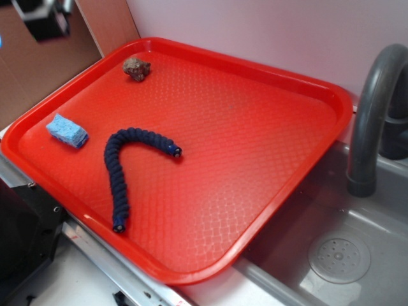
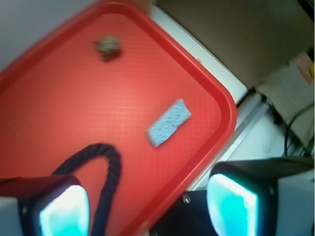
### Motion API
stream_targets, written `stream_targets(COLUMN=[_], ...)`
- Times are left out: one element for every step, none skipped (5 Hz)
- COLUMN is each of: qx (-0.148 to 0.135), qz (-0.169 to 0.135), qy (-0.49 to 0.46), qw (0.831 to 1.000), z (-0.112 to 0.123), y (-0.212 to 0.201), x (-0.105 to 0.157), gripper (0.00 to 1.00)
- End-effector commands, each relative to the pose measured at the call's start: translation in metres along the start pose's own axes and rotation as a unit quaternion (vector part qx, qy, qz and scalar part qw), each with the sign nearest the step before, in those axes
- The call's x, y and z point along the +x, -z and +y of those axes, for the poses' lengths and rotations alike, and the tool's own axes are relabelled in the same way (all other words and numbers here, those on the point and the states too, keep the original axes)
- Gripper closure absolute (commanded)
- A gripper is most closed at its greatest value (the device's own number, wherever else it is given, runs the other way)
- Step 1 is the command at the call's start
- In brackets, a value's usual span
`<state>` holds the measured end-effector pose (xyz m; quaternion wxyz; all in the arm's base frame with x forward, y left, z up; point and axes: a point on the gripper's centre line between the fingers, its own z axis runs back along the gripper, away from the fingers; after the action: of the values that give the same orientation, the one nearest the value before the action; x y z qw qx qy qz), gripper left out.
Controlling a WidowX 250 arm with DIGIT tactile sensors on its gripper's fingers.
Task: Grab the blue sponge.
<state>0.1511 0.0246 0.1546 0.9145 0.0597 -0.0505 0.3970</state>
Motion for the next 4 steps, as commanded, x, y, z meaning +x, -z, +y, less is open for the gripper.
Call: stream_targets(qx=[0.018,0.011,0.006,-0.008], qz=[-0.020,-0.020,-0.015,-0.018], qy=[-0.044,-0.057,-0.071,-0.074], qw=[0.999,0.998,0.997,0.997], z=[0.011,0.013,0.014,0.017], y=[0.055,0.071,0.084,0.095], x=[0.002,0.002,0.008,0.017], gripper=[0.00,0.00,0.00,0.00])
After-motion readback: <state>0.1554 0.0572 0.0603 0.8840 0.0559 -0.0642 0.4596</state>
